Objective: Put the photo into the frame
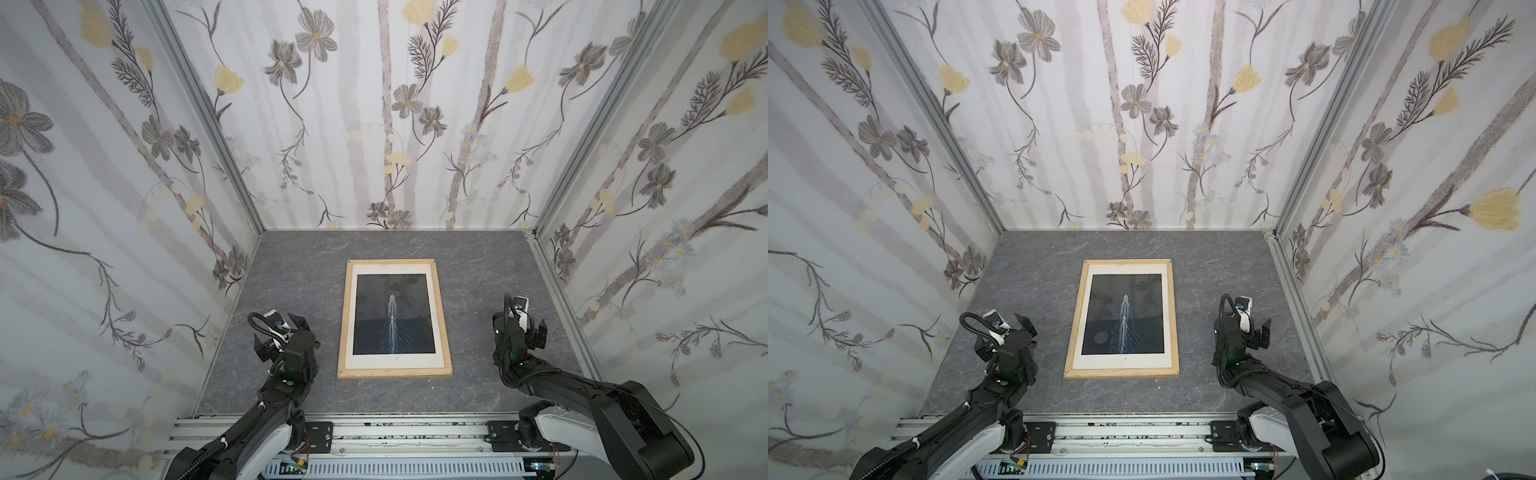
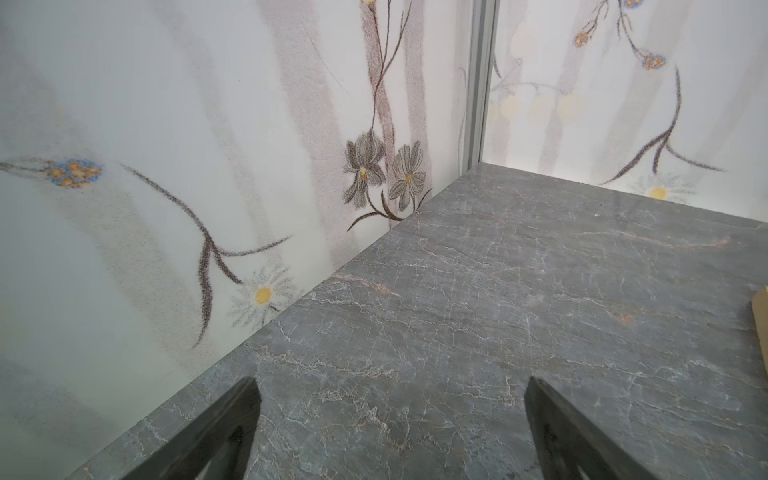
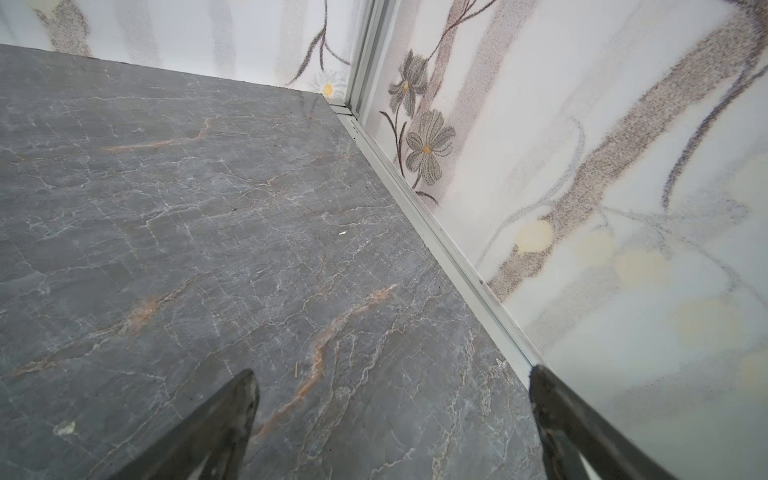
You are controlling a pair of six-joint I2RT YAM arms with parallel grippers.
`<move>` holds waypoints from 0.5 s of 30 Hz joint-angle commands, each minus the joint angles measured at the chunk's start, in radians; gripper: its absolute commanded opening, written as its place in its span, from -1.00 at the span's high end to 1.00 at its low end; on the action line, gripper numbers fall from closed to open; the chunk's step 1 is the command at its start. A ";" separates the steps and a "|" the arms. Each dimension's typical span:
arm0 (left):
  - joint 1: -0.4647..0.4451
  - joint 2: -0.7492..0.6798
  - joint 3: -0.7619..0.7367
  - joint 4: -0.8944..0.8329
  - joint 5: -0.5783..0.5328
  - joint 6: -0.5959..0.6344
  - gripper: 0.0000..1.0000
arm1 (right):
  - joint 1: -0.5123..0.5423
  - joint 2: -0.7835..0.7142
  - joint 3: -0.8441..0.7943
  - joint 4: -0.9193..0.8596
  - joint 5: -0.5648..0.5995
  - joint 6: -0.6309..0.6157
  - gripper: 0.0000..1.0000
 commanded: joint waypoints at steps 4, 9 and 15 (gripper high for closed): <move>0.018 0.120 0.040 0.125 0.019 0.016 -1.00 | -0.032 0.062 0.030 0.154 -0.065 -0.041 -0.99; 0.038 0.202 0.060 0.220 0.042 0.051 -1.00 | -0.070 0.091 0.039 0.223 -0.113 -0.035 -0.99; 0.064 0.290 0.099 0.264 0.056 0.064 -1.00 | -0.114 0.142 0.072 0.260 -0.147 -0.018 -0.99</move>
